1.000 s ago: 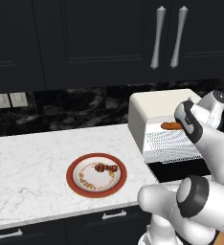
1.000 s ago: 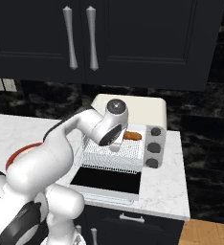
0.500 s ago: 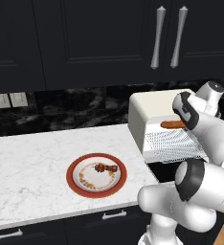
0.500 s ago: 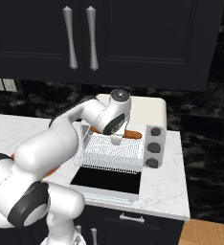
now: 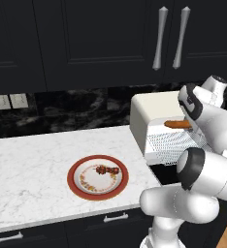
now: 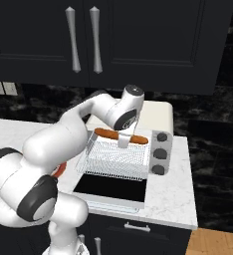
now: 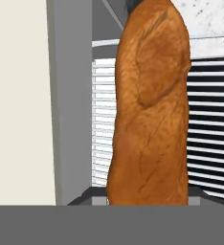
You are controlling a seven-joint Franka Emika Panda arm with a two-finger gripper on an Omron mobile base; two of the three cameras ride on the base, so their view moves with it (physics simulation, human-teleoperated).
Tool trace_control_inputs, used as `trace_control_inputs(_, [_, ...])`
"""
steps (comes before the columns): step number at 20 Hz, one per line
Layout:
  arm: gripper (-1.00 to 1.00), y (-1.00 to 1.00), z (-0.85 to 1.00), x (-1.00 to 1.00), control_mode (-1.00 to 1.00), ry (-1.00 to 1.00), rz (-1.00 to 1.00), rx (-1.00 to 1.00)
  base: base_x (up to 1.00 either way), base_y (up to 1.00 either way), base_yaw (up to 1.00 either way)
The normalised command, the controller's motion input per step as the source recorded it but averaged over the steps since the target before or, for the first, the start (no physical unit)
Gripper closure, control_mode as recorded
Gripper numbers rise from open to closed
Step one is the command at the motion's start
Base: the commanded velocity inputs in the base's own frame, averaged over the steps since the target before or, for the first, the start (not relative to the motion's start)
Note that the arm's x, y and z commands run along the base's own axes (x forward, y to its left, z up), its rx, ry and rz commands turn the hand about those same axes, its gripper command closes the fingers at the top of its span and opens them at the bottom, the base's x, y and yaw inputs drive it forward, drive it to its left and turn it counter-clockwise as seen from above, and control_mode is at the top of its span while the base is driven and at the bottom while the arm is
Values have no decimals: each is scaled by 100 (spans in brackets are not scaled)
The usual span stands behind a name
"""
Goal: Pick up the kebab skewer and baguette bread, and place them inside the toaster oven. Close the toaster oven door and start by setting the timer.
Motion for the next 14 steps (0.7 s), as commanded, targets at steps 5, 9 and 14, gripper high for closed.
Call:
trace_control_inputs(5, [100, 0, -36, -14, -100, 0, 0, 0, 0, 0, 0])
trace_control_inputs(9, [100, 0, -16, -12, -100, 0, 0, 0, 0, 0, 0])
trace_control_inputs(14, [100, 0, -5, -27, -100, 0, 0, 0, 0, 0, 0])
